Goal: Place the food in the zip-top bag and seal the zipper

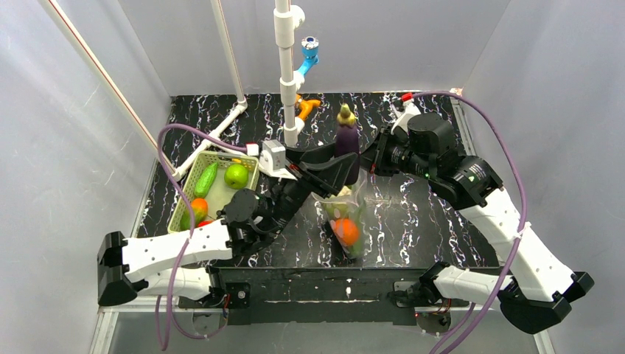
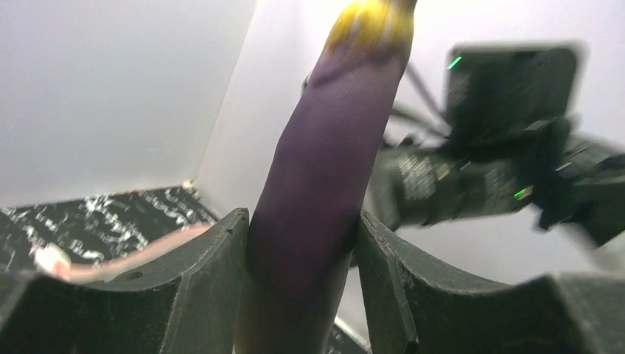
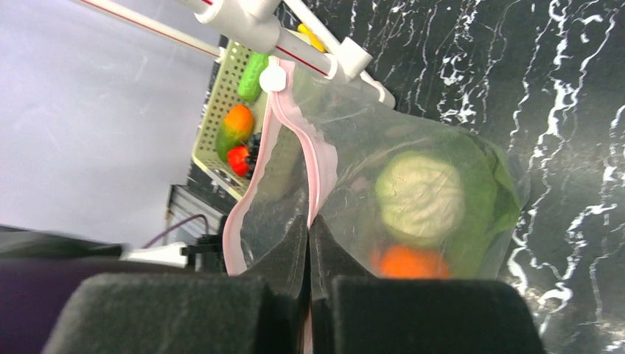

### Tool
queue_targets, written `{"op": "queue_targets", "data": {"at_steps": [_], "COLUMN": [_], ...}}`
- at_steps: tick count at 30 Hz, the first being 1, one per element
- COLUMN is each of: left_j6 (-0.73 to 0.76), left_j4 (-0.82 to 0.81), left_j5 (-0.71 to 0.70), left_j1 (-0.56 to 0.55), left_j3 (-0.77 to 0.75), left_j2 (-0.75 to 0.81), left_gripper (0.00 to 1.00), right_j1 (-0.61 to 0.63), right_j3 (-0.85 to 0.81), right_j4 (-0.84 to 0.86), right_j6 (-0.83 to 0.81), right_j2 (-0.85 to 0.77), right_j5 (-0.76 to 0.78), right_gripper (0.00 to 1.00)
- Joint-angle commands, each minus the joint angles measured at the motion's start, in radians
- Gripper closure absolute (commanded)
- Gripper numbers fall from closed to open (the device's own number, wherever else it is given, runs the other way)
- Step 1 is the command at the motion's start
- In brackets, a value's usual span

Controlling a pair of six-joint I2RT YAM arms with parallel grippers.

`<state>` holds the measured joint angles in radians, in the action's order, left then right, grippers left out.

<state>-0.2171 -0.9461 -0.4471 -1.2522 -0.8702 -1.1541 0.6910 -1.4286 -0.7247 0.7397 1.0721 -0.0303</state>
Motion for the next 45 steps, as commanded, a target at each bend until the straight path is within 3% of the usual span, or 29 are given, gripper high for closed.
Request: {"op": "queue_targets", "data": {"at_steps": [1,6,10,15,25,29,32,37,40,43,45], "left_j6": [0.06,0.031,-0.082,-0.266,-0.466,-0.532,-0.498,-0.456,-0.338,-0.207,-0.146], "left_j4": [-0.15,-0.124,-0.147,0.092,0.496,0.625,0.595,0.628,0.675,0.844,1.01], "left_j5": [-0.074,-0.083,-0.127,-0.226,-0.196,-0.193,-0.137,-0.098,-0.048,0.011,0.053], "left_j1": [-0.003,-0.004,-0.004,-0.004,-0.003,-0.004,-0.004,-0.003,-0.004,-0.003,-0.003], "left_j3": [0.044,0.054,0.104,0.091,0.022,-0.001,0.011,-0.01,-0.048,-0.153,-0.25], "left_j2": [-0.017,-0.016,0.001,0.074,0.173,0.19,0.192,0.204,0.214,0.204,0.177], "left_gripper": [1.0,1.0,1.0,0.99,0.5,0.21,0.12,0.09,0.09,0.09,0.14], "right_j1": [-0.003,-0.004,-0.006,-0.005,-0.006,-0.005,-0.007,-0.007,-0.008,-0.009,-0.008], "right_j3": [0.0,0.03,0.061,0.119,0.129,0.135,0.127,0.117,0.116,0.105,0.093], "right_j4": [0.146,0.18,0.215,0.285,0.284,0.295,0.293,0.282,0.282,0.273,0.268], "right_j6": [0.149,0.213,0.264,0.328,0.317,0.315,0.304,0.287,0.266,0.231,0.193], "right_j2": [-0.076,-0.11,-0.13,-0.15,-0.125,-0.129,-0.121,-0.109,-0.107,-0.101,-0.094], "right_j5": [-0.018,-0.004,0.019,0.015,-0.011,0.0,0.005,-0.003,-0.017,-0.05,-0.087], "right_gripper": [0.99,0.99,0.99,0.99,0.99,0.99,0.99,0.99,0.99,0.99,0.99]}}
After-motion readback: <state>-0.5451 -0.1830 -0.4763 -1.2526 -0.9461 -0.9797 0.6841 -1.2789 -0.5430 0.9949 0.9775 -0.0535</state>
